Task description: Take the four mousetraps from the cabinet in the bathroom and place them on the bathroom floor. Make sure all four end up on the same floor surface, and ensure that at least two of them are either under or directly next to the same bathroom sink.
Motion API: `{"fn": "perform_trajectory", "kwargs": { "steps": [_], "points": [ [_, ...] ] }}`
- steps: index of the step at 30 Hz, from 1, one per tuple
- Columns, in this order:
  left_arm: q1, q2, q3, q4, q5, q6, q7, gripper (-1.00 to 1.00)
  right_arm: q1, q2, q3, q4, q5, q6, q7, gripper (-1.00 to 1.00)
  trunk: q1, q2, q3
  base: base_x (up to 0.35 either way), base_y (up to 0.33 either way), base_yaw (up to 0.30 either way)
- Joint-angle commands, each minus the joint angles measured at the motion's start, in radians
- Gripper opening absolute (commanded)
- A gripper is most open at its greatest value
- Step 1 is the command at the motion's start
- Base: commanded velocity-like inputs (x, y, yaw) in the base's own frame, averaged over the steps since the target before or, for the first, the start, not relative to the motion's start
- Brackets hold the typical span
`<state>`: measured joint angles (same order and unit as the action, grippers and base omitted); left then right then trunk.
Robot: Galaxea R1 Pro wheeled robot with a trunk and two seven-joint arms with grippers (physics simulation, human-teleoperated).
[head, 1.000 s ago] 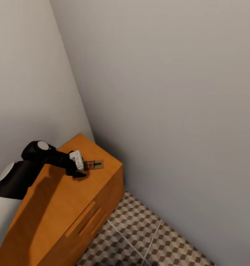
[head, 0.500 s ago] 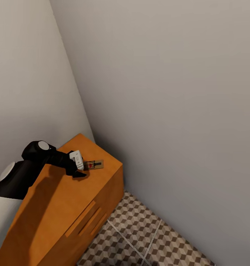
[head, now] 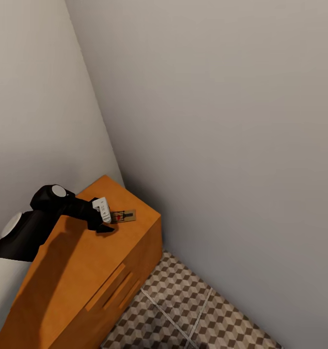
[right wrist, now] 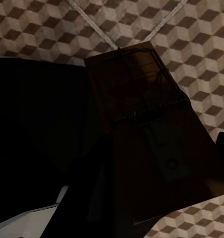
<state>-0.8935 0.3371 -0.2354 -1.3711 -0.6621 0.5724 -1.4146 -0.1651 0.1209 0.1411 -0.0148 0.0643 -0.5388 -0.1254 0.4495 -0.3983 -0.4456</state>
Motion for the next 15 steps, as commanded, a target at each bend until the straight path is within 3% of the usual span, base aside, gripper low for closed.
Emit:
{"fn": "perform_trajectory", "kwargs": {
  "steps": [1,12,15],
  "points": [
    [-0.001,0.001,-0.002,-0.001,-0.005,0.011,-0.006,1.0,-0.001,0.0,0.006,0.001,0.006,-0.001,-0.012,-1.0,0.001,-0.002,-0.001,0.0,0.0,0.0],
    [-0.002,0.0,-0.002,-0.001,-0.008,0.011,-0.006,1.0,-0.001,0.0,0.006,0.001,0.006,-0.001,-0.012,-1.0,0.001,-0.002,-0.001,0.003,0.0,0.0],
    [-0.001,0.0,-0.002,-0.001,-0.009,0.011,-0.006,1.0,-0.001,0.0,0.006,0.001,0.006,-0.001,-0.012,-1.0,0.001,-0.002,-0.001,0.143,0.0,0.0]
  ]
}}
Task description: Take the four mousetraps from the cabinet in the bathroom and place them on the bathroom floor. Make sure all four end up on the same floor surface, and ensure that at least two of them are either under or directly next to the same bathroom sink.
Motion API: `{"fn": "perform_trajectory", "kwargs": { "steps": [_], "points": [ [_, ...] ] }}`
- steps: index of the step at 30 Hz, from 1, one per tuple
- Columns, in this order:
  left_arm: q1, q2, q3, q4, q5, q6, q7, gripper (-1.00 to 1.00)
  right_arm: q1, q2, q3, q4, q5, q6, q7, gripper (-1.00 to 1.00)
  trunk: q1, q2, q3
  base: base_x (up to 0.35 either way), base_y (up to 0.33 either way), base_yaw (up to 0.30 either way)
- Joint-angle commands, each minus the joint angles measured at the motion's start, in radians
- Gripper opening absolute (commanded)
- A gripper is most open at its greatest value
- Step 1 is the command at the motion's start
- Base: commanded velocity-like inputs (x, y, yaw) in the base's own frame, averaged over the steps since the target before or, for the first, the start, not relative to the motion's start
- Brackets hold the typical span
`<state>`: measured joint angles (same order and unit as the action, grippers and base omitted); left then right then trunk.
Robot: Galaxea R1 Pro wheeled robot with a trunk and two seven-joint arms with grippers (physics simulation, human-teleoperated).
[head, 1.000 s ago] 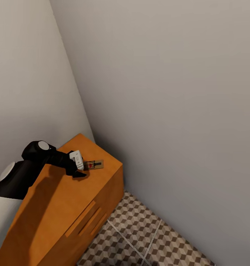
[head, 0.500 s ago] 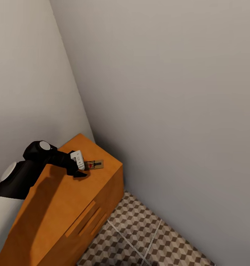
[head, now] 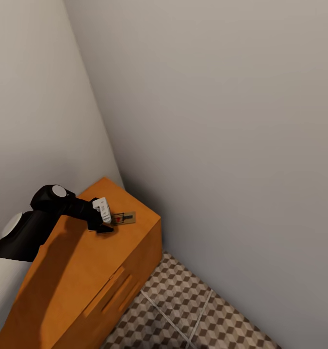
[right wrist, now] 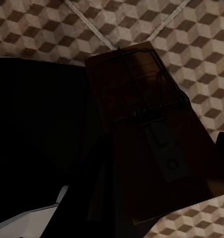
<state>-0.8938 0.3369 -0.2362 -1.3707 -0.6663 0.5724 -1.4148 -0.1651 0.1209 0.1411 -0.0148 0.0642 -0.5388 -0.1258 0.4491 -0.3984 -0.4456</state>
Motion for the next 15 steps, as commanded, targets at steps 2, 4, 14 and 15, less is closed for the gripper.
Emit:
{"fn": "perform_trajectory", "kwargs": {
  "steps": [2,4,14,15],
  "points": [
    [-0.001,-0.001,-0.002,-0.001,-0.006,0.011,-0.006,1.0,-0.001,0.0,0.006,0.001,0.006,-0.001,-0.012,-1.0,0.001,-0.002,-0.001,0.237,0.0,0.0],
    [-0.001,-0.002,-0.002,-0.001,-0.006,0.011,-0.006,1.0,-0.001,0.0,0.006,0.001,0.006,-0.001,-0.012,-1.0,0.001,-0.002,-0.001,0.184,0.0,0.0],
    [-0.002,-0.002,-0.002,-0.001,-0.007,0.011,-0.006,1.0,-0.001,0.0,0.006,0.001,0.006,-0.001,-0.012,-1.0,0.001,-0.002,-0.001,0.029,0.0,0.0],
    [-0.002,-0.002,-0.002,0.0,-0.007,0.011,-0.006,1.0,-0.001,0.0,0.006,0.001,0.006,-0.001,-0.012,-1.0,0.001,-0.002,-0.001,0.0,0.0,0.0]
  ]
}}
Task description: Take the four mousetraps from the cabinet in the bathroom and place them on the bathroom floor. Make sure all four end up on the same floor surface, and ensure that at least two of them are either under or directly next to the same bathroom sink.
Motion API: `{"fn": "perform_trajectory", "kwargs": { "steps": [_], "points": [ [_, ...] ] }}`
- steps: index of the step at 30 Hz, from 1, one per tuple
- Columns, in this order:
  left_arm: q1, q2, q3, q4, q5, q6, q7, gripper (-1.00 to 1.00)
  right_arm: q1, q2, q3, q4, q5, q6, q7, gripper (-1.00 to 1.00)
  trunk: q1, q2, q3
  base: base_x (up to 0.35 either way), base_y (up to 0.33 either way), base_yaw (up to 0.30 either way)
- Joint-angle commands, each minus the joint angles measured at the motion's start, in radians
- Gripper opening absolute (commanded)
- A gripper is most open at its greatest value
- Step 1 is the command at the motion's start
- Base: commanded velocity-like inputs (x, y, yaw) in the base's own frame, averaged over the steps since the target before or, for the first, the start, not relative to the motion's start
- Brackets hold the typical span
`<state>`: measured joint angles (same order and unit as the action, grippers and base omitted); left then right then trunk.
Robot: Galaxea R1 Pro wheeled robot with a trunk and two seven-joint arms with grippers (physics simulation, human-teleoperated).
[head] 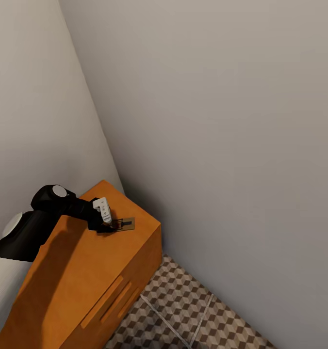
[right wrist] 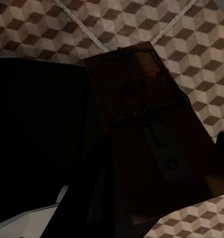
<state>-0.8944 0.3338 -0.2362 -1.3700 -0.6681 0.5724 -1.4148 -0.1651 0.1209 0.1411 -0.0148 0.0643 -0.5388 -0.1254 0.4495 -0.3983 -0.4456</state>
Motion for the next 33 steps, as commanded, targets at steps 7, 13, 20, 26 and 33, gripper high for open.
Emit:
{"fn": "perform_trajectory", "kwargs": {
  "steps": [7,13,20,26,33],
  "points": [
    [-0.001,0.001,-0.002,-0.001,-0.005,0.011,-0.006,1.0,-0.001,0.0,0.006,0.001,0.006,-0.001,-0.013,-1.0,0.001,-0.002,-0.001,0.0,0.0,0.0],
    [-0.001,0.001,-0.002,-0.001,-0.005,0.011,-0.006,1.0,-0.001,0.0,0.006,0.001,0.006,-0.001,-0.013,-1.0,0.001,-0.002,-0.001,0.0,0.0,0.0],
    [-0.001,0.001,-0.003,-0.001,-0.008,0.011,-0.006,1.0,-0.001,0.0,0.006,0.001,0.006,-0.001,-0.013,-1.0,0.001,-0.002,-0.001,0.055,-0.034,0.0],
    [0.0,0.001,-0.003,-0.001,-0.015,0.011,-0.006,1.0,-0.001,0.0,0.006,0.001,0.006,-0.001,-0.013,-1.0,0.001,-0.002,-0.001,0.095,-0.068,0.0],
    [-0.001,0.001,-0.003,-0.001,-0.019,0.011,-0.006,1.0,-0.001,0.0,0.006,0.001,0.006,-0.001,-0.013,-1.0,0.001,-0.002,-0.001,0.01,-0.007,0.0]
  ]
}}
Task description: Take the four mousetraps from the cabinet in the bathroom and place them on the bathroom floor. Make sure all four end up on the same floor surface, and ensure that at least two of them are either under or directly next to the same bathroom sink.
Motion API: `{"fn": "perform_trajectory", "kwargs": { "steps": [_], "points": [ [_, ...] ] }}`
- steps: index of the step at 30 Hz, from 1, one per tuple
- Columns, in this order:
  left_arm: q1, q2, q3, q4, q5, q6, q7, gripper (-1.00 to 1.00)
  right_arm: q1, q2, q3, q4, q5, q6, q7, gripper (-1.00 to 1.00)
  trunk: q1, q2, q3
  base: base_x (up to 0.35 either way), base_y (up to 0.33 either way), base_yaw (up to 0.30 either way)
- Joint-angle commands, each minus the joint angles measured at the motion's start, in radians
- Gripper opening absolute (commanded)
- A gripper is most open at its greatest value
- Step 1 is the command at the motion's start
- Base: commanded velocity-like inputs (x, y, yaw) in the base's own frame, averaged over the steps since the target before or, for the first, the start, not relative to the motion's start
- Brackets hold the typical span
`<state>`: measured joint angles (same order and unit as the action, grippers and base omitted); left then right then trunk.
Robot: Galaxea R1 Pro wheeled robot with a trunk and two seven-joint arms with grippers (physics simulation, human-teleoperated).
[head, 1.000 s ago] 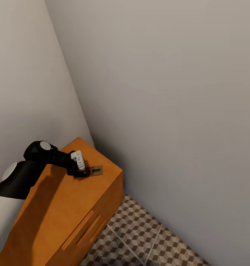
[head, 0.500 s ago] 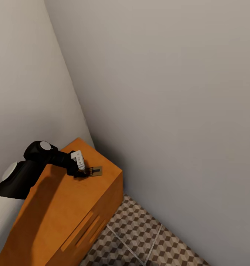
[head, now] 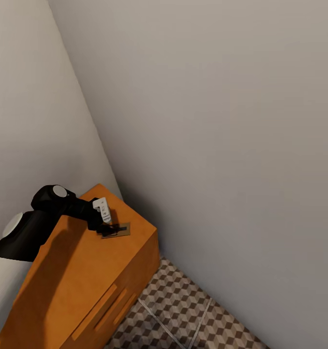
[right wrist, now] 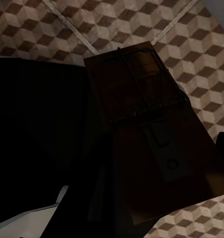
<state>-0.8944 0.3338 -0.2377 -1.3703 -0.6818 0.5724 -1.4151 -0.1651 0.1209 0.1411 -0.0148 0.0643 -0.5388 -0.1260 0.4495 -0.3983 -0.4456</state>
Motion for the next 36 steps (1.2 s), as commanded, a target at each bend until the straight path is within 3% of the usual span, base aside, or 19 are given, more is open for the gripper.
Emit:
{"fn": "perform_trajectory", "kwargs": {
  "steps": [1,27,36],
  "points": [
    [-0.001,0.001,-0.002,-0.001,-0.005,0.011,-0.006,1.0,-0.001,0.0,0.006,0.001,0.006,-0.001,-0.012,-1.0,0.001,-0.002,-0.001,0.002,-0.002,0.0],
    [-0.001,-0.001,-0.008,0.01,-0.004,0.01,-0.006,1.0,-0.001,-0.001,0.006,0.001,0.006,-0.001,-0.012,-1.0,0.001,-0.002,-0.001,0.0,0.0,0.0],
    [0.0,-0.04,-0.011,0.008,-0.005,0.009,-0.007,1.0,-0.001,-0.001,0.006,0.001,0.006,-0.001,-0.012,-1.0,0.001,-0.002,-0.001,0.0,0.0,0.0]
  ]
}}
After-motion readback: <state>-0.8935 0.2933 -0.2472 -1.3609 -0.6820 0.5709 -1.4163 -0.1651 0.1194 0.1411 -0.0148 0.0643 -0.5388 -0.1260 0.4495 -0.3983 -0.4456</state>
